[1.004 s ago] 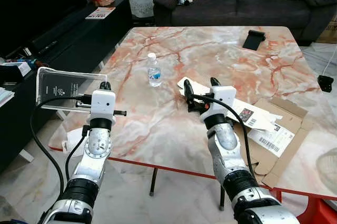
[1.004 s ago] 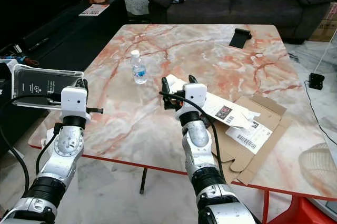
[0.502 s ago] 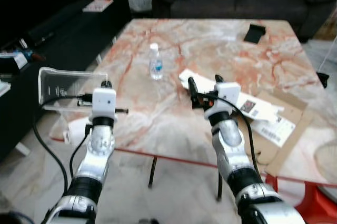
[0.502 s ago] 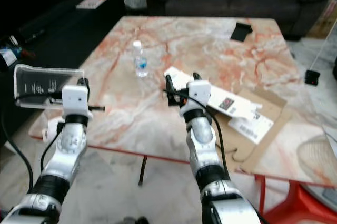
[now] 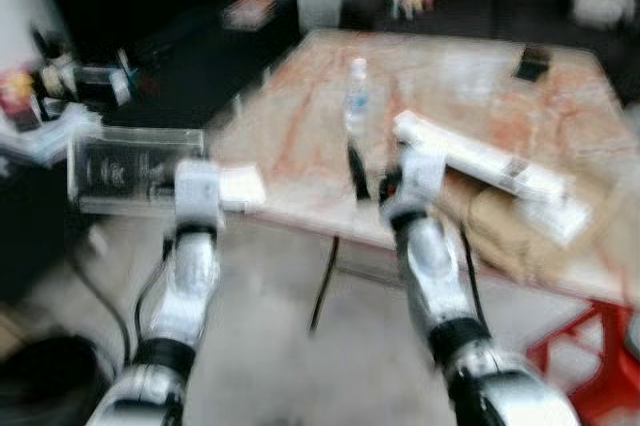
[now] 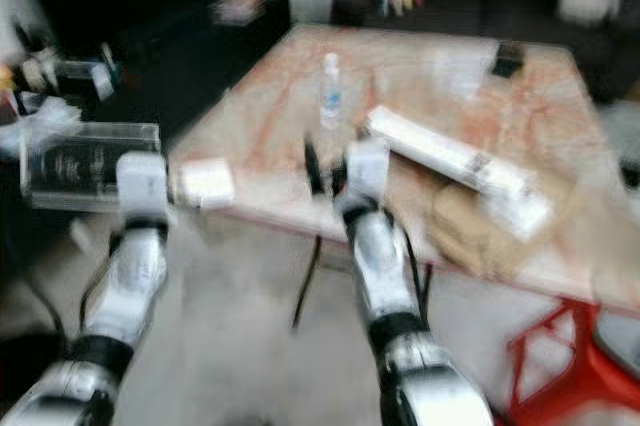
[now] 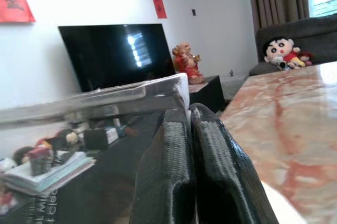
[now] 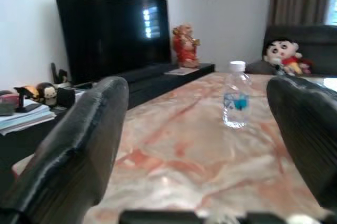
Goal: Picking trash to rubbish bin
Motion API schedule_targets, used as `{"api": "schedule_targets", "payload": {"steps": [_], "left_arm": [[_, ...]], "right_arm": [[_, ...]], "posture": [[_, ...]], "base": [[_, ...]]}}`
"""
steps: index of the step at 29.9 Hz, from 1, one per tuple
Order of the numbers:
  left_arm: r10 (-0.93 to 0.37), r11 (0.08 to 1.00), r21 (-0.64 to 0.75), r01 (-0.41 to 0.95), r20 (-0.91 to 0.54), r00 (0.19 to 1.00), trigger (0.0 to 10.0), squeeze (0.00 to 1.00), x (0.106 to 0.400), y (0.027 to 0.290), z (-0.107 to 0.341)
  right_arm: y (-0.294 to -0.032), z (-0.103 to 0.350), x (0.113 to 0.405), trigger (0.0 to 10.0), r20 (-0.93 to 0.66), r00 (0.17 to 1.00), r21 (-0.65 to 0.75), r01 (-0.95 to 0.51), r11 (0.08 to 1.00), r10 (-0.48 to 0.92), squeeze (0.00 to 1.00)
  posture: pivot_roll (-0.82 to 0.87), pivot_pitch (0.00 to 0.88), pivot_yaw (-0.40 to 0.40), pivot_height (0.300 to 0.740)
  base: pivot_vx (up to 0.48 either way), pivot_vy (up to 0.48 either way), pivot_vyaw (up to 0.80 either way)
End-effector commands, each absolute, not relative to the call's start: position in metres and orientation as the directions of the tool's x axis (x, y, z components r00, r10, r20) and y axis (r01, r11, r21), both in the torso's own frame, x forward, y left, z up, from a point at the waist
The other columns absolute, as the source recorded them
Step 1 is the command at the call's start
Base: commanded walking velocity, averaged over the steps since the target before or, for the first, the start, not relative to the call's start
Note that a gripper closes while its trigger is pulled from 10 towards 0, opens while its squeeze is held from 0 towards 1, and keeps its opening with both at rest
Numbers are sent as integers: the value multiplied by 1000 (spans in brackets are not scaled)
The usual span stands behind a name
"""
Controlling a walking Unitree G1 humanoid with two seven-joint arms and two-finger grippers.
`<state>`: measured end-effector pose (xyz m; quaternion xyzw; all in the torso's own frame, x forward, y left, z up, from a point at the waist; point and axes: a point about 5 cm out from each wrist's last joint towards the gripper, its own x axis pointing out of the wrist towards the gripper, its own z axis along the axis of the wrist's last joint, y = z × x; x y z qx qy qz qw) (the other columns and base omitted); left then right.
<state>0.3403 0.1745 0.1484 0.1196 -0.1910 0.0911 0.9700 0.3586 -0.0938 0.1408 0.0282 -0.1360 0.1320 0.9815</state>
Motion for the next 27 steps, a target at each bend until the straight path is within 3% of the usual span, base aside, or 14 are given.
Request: {"api": "schedule_targets", "payload": {"steps": [1,15,20,21,25,27], "left_arm": [[128,959,182,-216,400,907,10000,0,341,172,151],[135,954,208,-215,341,930,10000,0,332,181,133],[127,974,183,-136,61,990,10000,0,324,190,80],[149,979,148,-142,-37,988,10000,0,314,197,59],[169,982,108,-154,-144,975,10000,0,303,205,39],[184,981,118,-153,-321,929,10000,0,280,216,6]], "right_arm": [[-101,140,359,10000,269,934,13,-247,969,234,0],[-118,125,357,10000,210,960,40,-197,980,184,0],[-141,80,343,10000,4,994,79,-107,991,107,0],[-153,58,333,10000,-107,992,72,-64,995,71,0],[-167,35,320,10000,-221,974,64,-26,998,39,0],[-185,5,295,10000,-373,928,56,42,998,-18,0]], "posture": [[45,0,49,740],[50,0,47,740],[42,0,44,740],[41,0,42,740],[41,0,40,740],[41,0,40,740]], "base": [[-244,0,0],[-209,0,0],[0,0,0],[0,0,0],[0,0,0],[0,0,0]]}}
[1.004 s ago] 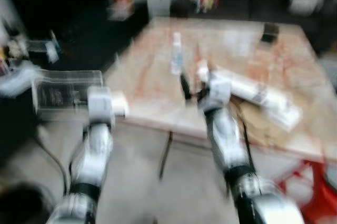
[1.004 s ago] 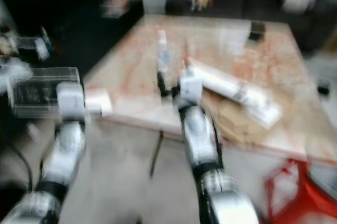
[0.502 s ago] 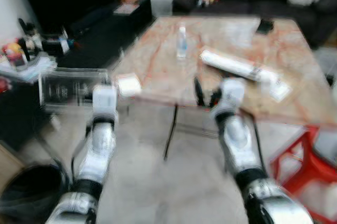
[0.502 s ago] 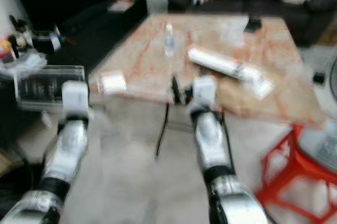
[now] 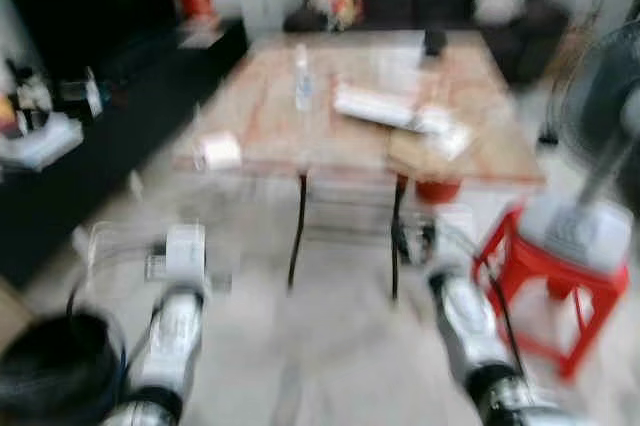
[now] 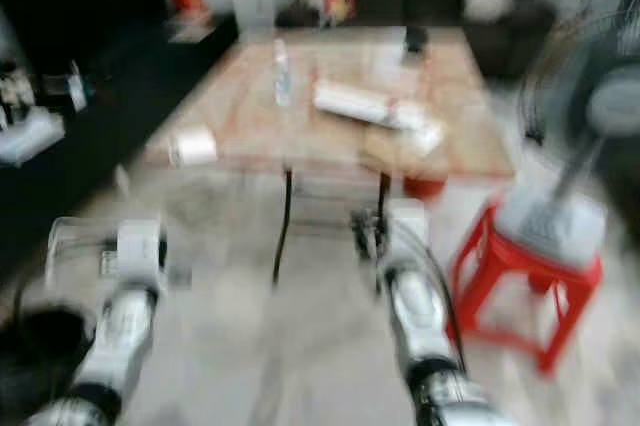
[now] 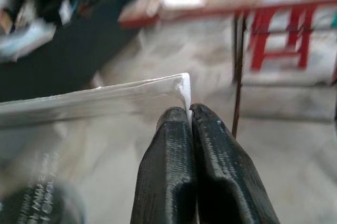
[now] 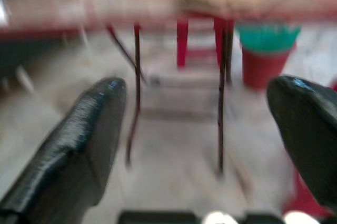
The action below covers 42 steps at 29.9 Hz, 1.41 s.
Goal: Picking trash to rubbish bin
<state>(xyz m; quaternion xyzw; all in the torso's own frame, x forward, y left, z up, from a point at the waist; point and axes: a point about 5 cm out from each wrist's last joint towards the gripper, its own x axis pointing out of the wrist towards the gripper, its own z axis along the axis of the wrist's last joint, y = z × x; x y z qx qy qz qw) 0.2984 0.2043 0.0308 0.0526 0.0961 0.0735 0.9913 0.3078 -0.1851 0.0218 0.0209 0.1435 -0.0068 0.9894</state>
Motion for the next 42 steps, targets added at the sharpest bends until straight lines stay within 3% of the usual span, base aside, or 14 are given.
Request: {"api": "schedule_targets", "payload": {"steps": [1,7,11,16,42], "left_arm": [[184,981,118,-153,-321,929,10000,0,280,216,6],[254,967,123,-222,-513,820,10000,0,241,234,-31],[289,951,127,-282,-688,666,10000,0,190,241,-66],[344,917,143,-372,-754,559,10000,0,159,251,-79],[330,926,140,-350,-748,575,10000,0,161,249,-79]], "right_arm": [[-185,5,295,10000,-373,928,56,42,998,-18,0],[-198,-34,256,10000,-575,815,50,117,992,-68,0],[-193,-72,204,10000,-748,662,9,90,996,-53,0],[-185,-82,185,10000,-789,613,6,66,998,-35,0],[-176,-77,197,10000,-778,629,-2,22,1000,-15,0]], "posture": [[41,0,40,740],[33,0,36,740],[40,0,32,740],[32,0,38,740],[55,0,36,740]], "base": [[0,0,0],[0,0,0],[0,0,0],[0,0,384],[0,0,800]]}}
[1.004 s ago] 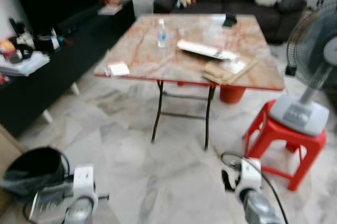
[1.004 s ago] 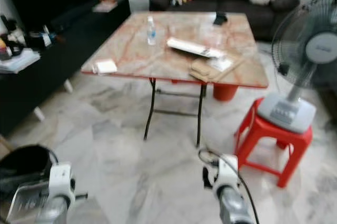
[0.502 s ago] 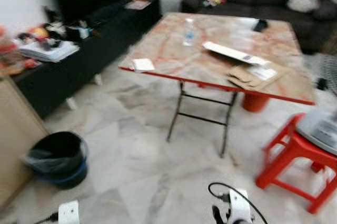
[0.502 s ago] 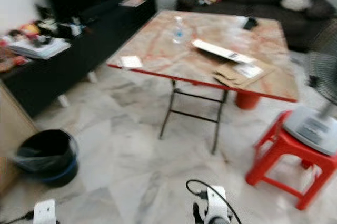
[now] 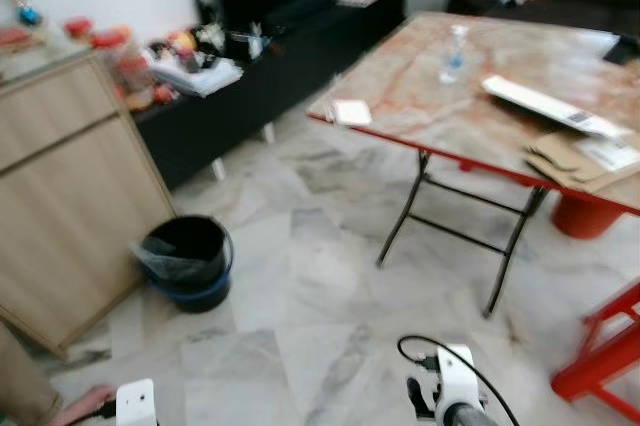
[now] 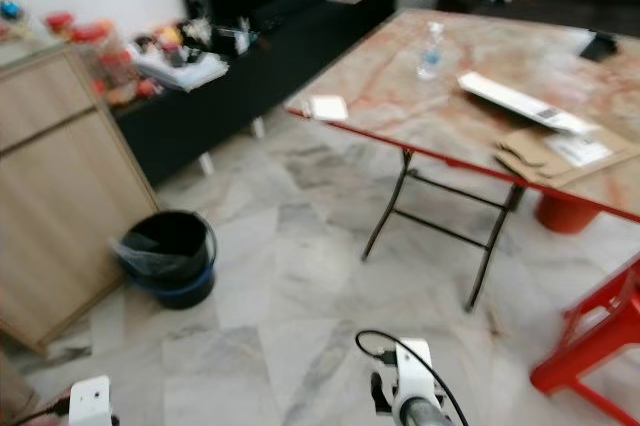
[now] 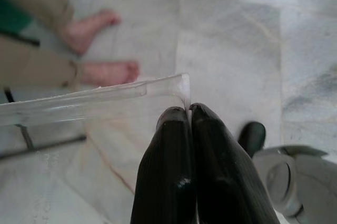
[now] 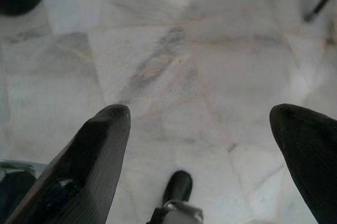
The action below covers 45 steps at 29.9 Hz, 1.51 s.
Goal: Picking trash to rubbish bin
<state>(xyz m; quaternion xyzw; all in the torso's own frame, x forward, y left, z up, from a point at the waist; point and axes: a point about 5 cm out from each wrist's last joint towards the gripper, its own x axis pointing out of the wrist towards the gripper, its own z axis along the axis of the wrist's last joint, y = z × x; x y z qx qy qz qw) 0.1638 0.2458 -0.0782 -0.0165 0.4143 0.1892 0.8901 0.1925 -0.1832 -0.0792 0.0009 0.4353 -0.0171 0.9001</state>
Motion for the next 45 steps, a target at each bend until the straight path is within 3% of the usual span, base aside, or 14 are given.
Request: {"api": "schedule_targets", "payload": {"steps": [1,12,37,45], "left_arm": [[331,926,141,-351,-749,574,10000,0,160,249,-79],[325,928,130,-350,-743,585,10000,0,163,248,-78],[322,929,132,-345,-745,584,10000,0,165,247,-78],[332,925,131,-357,-738,588,10000,0,166,250,-76]], "right_arm": [[-176,-78,196,10000,-781,624,-4,19,1000,-15,0],[-173,-81,191,10000,-794,607,7,10,1000,-1,0],[-169,-79,196,10000,-779,626,22,-14,1000,26,0],[-166,-78,197,10000,-778,627,28,-15,999,32,0]], "posture": [[56,0,37,740],[57,0,42,740],[58,0,49,740],[76,0,47,740]], "base": [[0,0,800],[0,0,579],[393,0,0],[394,0,800]]}}
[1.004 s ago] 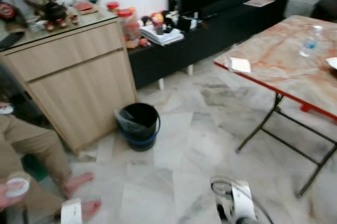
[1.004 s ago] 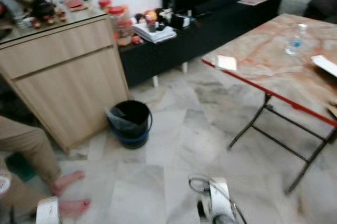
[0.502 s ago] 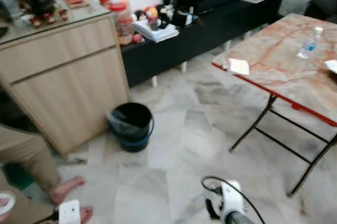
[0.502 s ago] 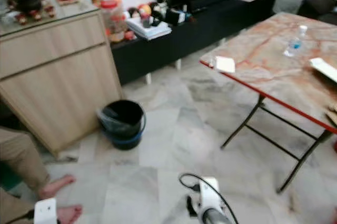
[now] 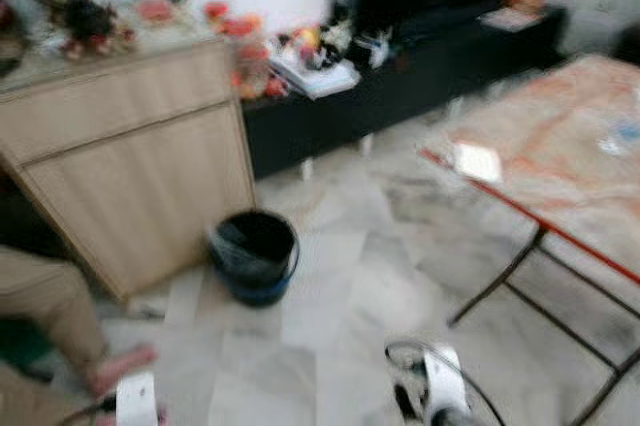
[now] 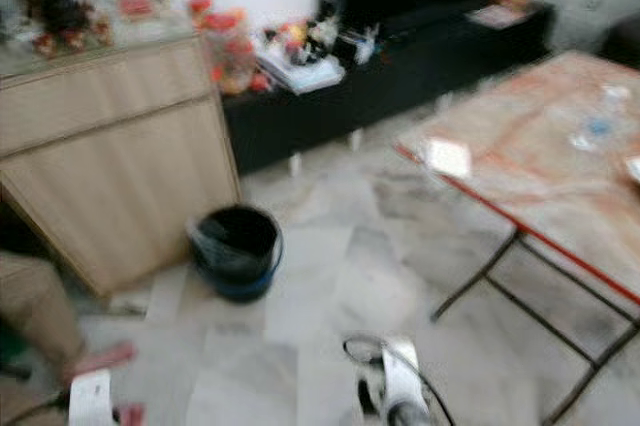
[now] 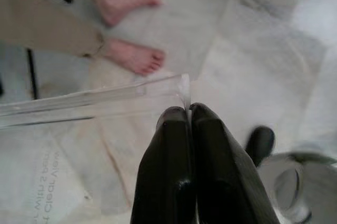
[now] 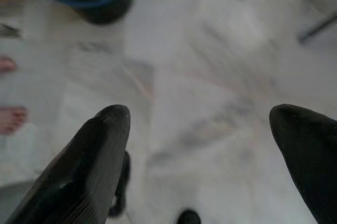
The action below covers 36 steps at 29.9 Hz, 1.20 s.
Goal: Picking trash to rubbish bin
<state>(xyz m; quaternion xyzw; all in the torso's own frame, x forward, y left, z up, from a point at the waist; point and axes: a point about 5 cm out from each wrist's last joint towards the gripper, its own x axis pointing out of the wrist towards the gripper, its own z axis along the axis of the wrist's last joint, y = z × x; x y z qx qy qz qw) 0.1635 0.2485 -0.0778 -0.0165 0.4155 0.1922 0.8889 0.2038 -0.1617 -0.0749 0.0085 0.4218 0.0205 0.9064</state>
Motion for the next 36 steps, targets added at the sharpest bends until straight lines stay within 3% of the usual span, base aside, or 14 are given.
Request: {"api": "schedule_targets", "payload": {"steps": [1,24,32,36], "left_arm": [[332,925,132,-357,-738,587,10000,0,166,250,-76],[339,921,137,-364,-742,579,10000,0,160,253,-78],[340,923,143,-358,-741,580,10000,0,160,255,-77],[337,925,146,-351,-741,581,10000,0,160,255,-77]], "right_arm": [[-166,-78,198,10000,-778,627,28,-16,999,32,0],[-167,-79,195,10000,-782,624,16,-14,1000,21,0],[-167,-79,194,10000,-777,629,22,-9,1000,23,0],[-169,-80,193,10000,-781,625,12,12,1000,2,0]], "posture": [[76,0,47,740],[79,0,53,740],[78,0,59,740],[75,0,68,740]], "base": [[428,0,800],[434,0,20],[419,0,785],[420,0,0]]}}
